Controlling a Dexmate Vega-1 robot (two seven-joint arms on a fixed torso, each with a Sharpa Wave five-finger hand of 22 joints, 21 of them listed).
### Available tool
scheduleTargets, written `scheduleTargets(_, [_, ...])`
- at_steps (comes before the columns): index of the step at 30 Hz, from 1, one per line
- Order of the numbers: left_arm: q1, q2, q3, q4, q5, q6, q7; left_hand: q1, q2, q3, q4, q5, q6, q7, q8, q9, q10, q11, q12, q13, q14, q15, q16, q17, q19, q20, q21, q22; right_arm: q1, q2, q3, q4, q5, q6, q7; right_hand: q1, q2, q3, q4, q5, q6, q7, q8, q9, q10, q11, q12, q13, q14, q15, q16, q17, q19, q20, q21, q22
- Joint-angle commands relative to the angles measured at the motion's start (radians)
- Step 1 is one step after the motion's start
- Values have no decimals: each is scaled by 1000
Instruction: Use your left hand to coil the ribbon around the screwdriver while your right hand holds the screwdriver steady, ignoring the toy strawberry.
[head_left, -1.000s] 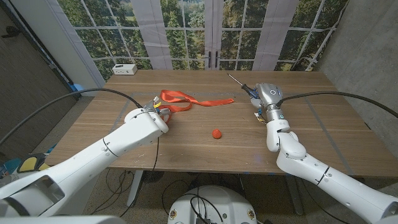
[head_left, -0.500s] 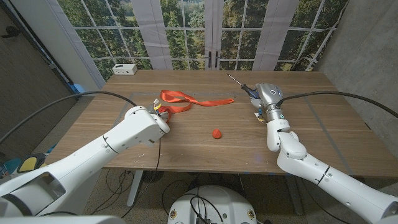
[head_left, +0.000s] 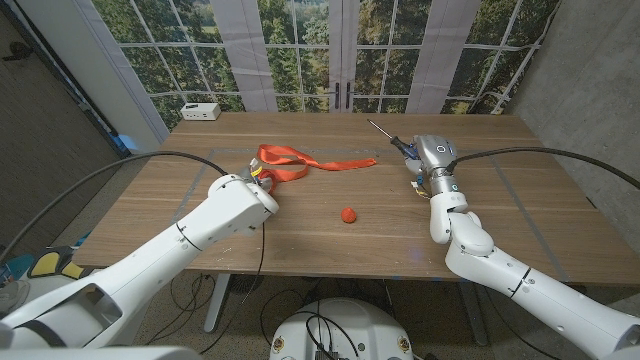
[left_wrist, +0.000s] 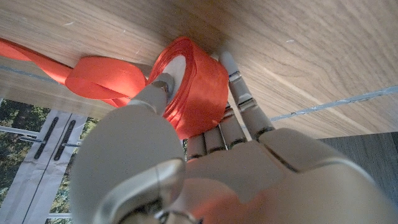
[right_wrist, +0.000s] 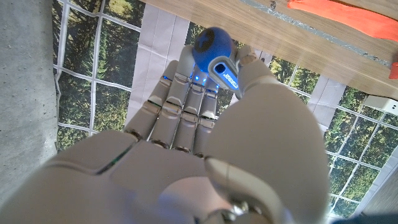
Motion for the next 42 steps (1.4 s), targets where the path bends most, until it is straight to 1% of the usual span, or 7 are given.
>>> scheduleTargets(1, [34, -79, -13, 20, 156, 26, -2, 88, 44, 24, 27, -10, 190, -51, -3, 18, 264, -143, 100, 80, 208, -148, 89, 85, -3, -2, 77, 21, 19, 5, -13, 8, -3, -4, 15, 118, 124, -2, 5, 8, 104, -103, 20, 18, 70, -70, 4, 76, 68, -150, -3, 4, -8, 0, 7, -1])
scheduleTargets(4, [58, -77, -37, 3, 181, -9, -11, 105, 48, 21, 35, -14, 199, -49, -10, 32, 298, -141, 143, 106, 236, -153, 111, 122, -25, 5, 106, 29, 26, 12, -18, 13, -6, -4, 14, 118, 125, -3, 5, 8, 103, -103, 20, 19, 71, -70, 3, 75, 67, -149, -5, 5, -9, 0, 9, -1])
scheduleTargets(11, [124, -27, -78, -48, 237, -200, -41, 119, 47, 24, 43, -18, 225, -42, -7, 46, 308, -144, 172, 128, 250, -157, 119, 148, -35, 4, 135, 34, 40, 18, -31, 21, -15, 0, 22, 119, 126, -5, 6, 8, 105, -102, 21, 18, 70, -70, 4, 77, 68, -149, -7, 9, -11, -1, 11, -1])
scheduleTargets(15, [107, -32, -61, -63, 281, -166, -39, 128, 45, 26, 43, -18, 236, -42, -7, 53, 313, -153, 186, 138, 261, -163, 125, 162, -30, -5, 154, 36, 41, 22, -32, 23, -14, 6, 13, 120, 126, -5, 5, 8, 104, -102, 21, 18, 71, -67, 4, 77, 68, -150, -9, 11, -12, -1, 14, -1])
scheduleTargets(22, [94, -15, -70, -77, 299, -201, -104, 135, 43, 27, 48, -20, 255, -35, -4, 64, 308, -157, 199, 151, 261, -167, 124, 178, -38, -8, 176, 38, 45, 23, -43, 18, -26, 20, 12, 121, 126, -7, 5, 9, 105, -102, 22, 18, 73, -70, 4, 77, 71, -149, -12, 13, -13, -1, 17, -1])
scheduleTargets(29, [84, -21, -64, -67, 361, -231, -93, 139, 42, 27, 52, -21, 256, -38, -7, 73, 305, -158, 211, 163, 264, -169, 123, 191, -43, -12, 194, 39, 35, 17, -42, -2, -36, 49, -7, 123, 126, -8, 5, 9, 106, -103, 23, 17, 73, -69, 3, 76, 73, -150, -15, 17, -16, -2, 21, -2])
scheduleTargets(42, [-1, -22, -34, -48, 432, -198, -148, 143, 38, 27, 55, -22, 263, -40, -10, 89, 308, -163, 227, 173, 275, -170, 117, 198, -52, -16, 225, 40, 29, 6, -54, -40, -95, 122, -18, 125, 126, -11, 5, 10, 107, -102, 24, 17, 73, -71, 3, 79, 75, -150, -22, 21, -16, -3, 28, -2])
